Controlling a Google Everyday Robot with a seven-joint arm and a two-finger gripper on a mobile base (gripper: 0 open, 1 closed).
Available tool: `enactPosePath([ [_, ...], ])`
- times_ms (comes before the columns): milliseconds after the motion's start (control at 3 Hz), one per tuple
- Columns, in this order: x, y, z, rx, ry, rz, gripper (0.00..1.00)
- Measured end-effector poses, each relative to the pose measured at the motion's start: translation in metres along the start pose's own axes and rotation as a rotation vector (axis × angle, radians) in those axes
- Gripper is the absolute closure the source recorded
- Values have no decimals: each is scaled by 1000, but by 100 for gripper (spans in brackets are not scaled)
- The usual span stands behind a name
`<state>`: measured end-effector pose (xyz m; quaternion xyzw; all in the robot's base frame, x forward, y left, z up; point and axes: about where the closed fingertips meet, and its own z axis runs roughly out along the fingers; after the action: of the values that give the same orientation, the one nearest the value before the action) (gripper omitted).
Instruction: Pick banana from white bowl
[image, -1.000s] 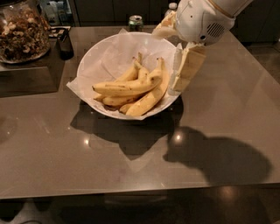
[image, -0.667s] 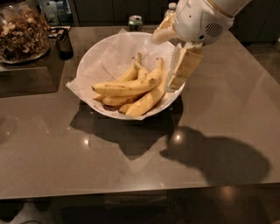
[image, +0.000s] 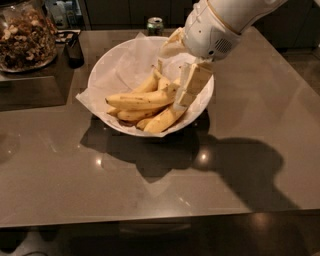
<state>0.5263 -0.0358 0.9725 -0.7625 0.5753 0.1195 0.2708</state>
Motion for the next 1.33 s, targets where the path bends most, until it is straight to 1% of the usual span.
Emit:
enactPosePath([
  [333, -1, -13, 18, -27, -36, -17, 20],
  [667, 3, -22, 34, -55, -63, -15, 21],
  [1000, 11, -24, 50, -79, -86, 9, 21],
  [1333, 15, -26, 65, -107, -105, 21, 21],
])
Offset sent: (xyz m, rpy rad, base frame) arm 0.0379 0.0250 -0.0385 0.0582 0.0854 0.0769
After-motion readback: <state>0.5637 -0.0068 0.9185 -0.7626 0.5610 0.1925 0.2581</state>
